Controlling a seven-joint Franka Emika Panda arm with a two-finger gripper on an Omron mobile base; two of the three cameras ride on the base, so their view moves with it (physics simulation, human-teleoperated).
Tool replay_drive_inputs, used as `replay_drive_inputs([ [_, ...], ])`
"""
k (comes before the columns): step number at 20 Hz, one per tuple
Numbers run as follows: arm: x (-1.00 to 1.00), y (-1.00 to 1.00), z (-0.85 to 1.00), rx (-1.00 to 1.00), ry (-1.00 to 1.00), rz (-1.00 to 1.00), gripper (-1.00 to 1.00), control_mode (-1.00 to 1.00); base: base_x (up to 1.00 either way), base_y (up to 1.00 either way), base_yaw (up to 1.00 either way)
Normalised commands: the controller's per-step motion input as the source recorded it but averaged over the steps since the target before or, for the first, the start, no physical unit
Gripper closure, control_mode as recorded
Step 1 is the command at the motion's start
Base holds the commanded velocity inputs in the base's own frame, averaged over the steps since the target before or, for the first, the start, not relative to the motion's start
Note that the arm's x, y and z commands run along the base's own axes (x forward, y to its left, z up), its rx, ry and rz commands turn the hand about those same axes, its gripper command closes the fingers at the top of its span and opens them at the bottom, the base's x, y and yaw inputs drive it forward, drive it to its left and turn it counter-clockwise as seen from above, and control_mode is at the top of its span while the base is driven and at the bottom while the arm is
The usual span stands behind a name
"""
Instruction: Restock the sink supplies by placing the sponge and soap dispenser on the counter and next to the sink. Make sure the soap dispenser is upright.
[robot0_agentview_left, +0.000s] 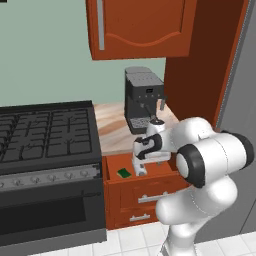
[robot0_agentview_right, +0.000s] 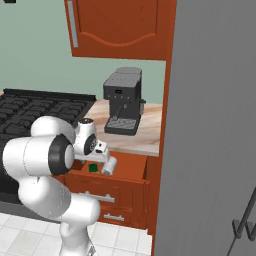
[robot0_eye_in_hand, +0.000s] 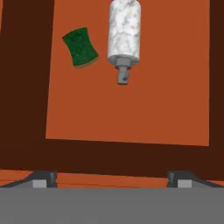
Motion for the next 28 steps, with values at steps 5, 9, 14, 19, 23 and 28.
replay_drive_inputs([
  [5, 0.41, 0.0, -0.4, 0.0, 0.11, 0.0, -1.0, -1.0, 0.0, 0.0, 0.0],
  [9, 0.25, 0.0, -0.56, 0.0, 0.23, 0.0, -1.0, -1.0, 0.0, 0.0, 0.0],
  [14, -0.02, 0.0, -0.46, 0.0, 0.11, 0.0, -1.0, -1.0, 0.0, 0.0, 0.0],
  [19, -0.55, 0.0, -0.19, 0.0, 0.0, 0.0, -1.0, -1.0, 0.0, 0.0, 0.0],
  [23, -0.75, 0.0, -0.15, 0.0, 0.0, 0.0, -1.0, -1.0, 0.0, 0.0, 0.0],
  [28, -0.98, -0.01, -0.01, 0.0, 0.0, 0.0, -1.0, -1.0, 0.0, 0.0, 0.0],
])
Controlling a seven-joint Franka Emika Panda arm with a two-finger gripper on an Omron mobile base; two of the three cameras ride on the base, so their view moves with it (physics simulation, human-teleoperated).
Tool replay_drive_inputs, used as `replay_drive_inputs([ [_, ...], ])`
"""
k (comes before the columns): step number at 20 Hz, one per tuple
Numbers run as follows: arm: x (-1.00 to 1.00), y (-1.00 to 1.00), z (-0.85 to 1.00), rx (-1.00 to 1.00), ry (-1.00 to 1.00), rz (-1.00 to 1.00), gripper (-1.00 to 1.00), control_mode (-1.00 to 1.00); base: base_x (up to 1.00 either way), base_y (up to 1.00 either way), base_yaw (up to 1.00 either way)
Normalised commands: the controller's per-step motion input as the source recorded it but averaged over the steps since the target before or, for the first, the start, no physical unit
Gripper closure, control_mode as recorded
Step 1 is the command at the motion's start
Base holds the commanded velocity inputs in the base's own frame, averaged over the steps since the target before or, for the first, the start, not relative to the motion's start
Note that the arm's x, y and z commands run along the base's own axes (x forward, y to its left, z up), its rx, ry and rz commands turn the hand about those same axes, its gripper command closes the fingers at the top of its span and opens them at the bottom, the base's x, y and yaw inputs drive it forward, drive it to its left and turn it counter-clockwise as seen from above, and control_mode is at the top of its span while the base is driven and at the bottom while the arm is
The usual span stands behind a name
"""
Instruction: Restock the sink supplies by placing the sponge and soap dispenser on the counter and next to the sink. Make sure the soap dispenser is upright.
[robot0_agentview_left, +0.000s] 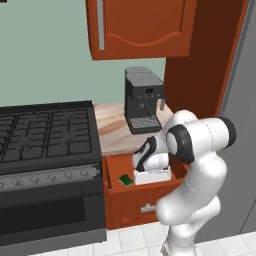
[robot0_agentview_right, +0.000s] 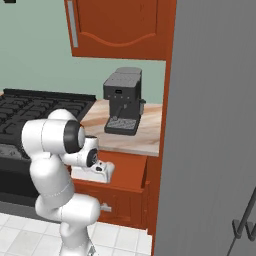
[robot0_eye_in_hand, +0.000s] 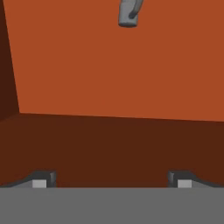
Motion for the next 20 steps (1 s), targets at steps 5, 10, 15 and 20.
replay_drive_inputs([
  [5, -1.0, -0.06, 0.0, 0.0, -0.04, 0.0, -1.0, -1.0, 0.0, 0.0, 0.0],
  [10, -0.04, -0.15, 0.14, 0.0, 0.01, -0.01, -1.0, -1.0, 0.0, 0.0, 0.0],
  [15, 0.42, -0.01, 0.04, 0.0, 0.0, -0.01, -1.0, -1.0, 0.0, 0.0, 0.0],
  [20, 0.01, 0.0, -0.41, 0.0, -0.01, 0.0, -1.0, -1.0, 0.0, 0.0, 0.0],
])
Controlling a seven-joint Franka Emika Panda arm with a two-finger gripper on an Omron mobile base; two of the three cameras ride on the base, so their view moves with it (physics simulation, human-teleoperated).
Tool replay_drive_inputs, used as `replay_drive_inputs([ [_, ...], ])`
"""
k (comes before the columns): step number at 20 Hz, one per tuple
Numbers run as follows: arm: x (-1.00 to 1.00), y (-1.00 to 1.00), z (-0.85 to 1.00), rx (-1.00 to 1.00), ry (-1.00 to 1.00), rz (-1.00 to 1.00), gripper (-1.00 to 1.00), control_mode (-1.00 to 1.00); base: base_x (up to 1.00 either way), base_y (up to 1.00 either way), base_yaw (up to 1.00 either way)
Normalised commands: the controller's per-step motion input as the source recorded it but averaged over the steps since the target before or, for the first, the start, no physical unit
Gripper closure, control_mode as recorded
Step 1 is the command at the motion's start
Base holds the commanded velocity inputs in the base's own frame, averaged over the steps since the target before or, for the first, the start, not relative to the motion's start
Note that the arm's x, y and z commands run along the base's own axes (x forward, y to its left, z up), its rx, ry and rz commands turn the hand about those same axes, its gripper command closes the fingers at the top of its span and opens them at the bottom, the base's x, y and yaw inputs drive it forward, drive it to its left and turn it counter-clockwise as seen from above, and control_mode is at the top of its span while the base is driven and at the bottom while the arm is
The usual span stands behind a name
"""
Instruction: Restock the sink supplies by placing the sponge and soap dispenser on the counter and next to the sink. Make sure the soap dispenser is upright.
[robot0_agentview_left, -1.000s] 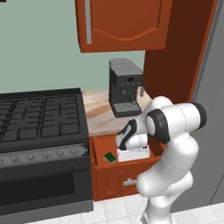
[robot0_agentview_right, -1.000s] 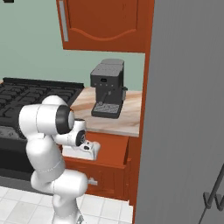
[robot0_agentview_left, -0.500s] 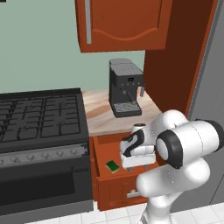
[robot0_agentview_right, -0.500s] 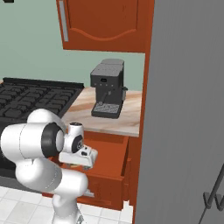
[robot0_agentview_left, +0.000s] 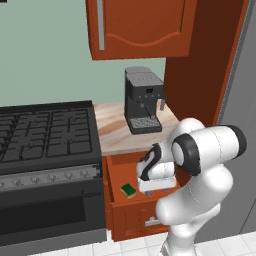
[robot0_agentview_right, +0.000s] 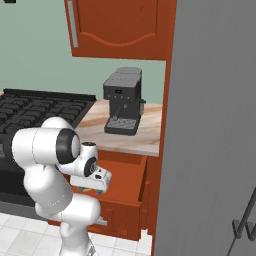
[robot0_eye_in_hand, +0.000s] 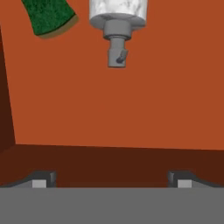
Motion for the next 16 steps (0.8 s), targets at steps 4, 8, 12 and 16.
replay_drive_inputs([
  [4, 0.09, 0.0, -0.29, 0.0, -0.03, 0.0, -1.0, -1.0, 0.0, 0.0, 0.0],
  [8, 0.19, 0.0, -0.02, 0.0, -0.02, -0.03, -1.0, -1.0, 0.0, 0.0, 0.0],
  [12, 0.26, 0.0, 0.0, 0.0, -0.03, -0.06, -1.0, -1.0, 0.0, 0.0, 0.0],
  [16, 0.27, 0.0, 0.0, 0.0, 0.0, -0.04, -1.0, -1.0, 0.0, 0.0, 0.0],
])
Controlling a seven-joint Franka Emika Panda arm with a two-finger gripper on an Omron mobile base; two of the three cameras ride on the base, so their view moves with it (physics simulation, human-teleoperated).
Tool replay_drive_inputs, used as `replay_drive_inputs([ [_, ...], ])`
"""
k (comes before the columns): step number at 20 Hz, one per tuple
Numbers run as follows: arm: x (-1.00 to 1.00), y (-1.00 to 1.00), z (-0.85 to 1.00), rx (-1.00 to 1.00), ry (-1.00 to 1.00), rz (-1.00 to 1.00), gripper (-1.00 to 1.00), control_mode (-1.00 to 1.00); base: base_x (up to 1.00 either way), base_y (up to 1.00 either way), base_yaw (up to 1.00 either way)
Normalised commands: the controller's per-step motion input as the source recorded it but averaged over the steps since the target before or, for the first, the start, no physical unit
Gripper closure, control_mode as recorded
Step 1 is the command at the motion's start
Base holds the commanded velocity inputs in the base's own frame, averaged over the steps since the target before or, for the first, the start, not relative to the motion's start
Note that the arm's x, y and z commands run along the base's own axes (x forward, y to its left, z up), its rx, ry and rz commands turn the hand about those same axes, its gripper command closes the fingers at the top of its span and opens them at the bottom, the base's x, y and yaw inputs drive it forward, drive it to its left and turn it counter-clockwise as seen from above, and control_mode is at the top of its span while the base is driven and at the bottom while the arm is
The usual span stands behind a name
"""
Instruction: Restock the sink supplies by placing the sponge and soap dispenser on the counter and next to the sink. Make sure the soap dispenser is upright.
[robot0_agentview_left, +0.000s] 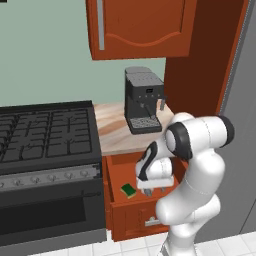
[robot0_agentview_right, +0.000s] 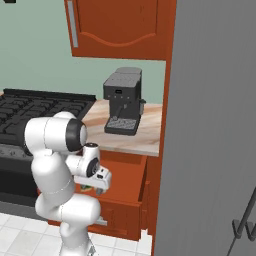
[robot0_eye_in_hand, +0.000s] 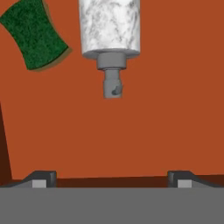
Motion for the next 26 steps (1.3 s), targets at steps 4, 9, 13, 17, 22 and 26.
replay_drive_inputs([
  [4, 0.18, 0.0, -0.02, 0.0, 0.0, -0.02, -1.0, -1.0, 0.0, 0.0, 0.0],
  [9, 0.0, 0.0, -0.1, 0.0, -0.03, -0.01, -1.0, -1.0, 0.0, 0.0, 0.0],
  [13, 0.0, 0.0, -0.28, 0.0, -0.04, 0.0, -1.0, -1.0, 0.0, 0.0, 0.0],
  [17, 0.03, 0.0, -0.29, 0.0, -0.05, 0.0, -1.0, -1.0, 0.0, 0.0, 0.0],
  [22, 0.16, 0.0, -0.16, 0.0, -0.02, 0.0, -1.0, -1.0, 0.0, 0.0, 0.0],
  [26, 0.3, 0.0, -0.13, 0.0, 0.0, 0.0, -1.0, -1.0, 0.0, 0.0, 0.0],
])
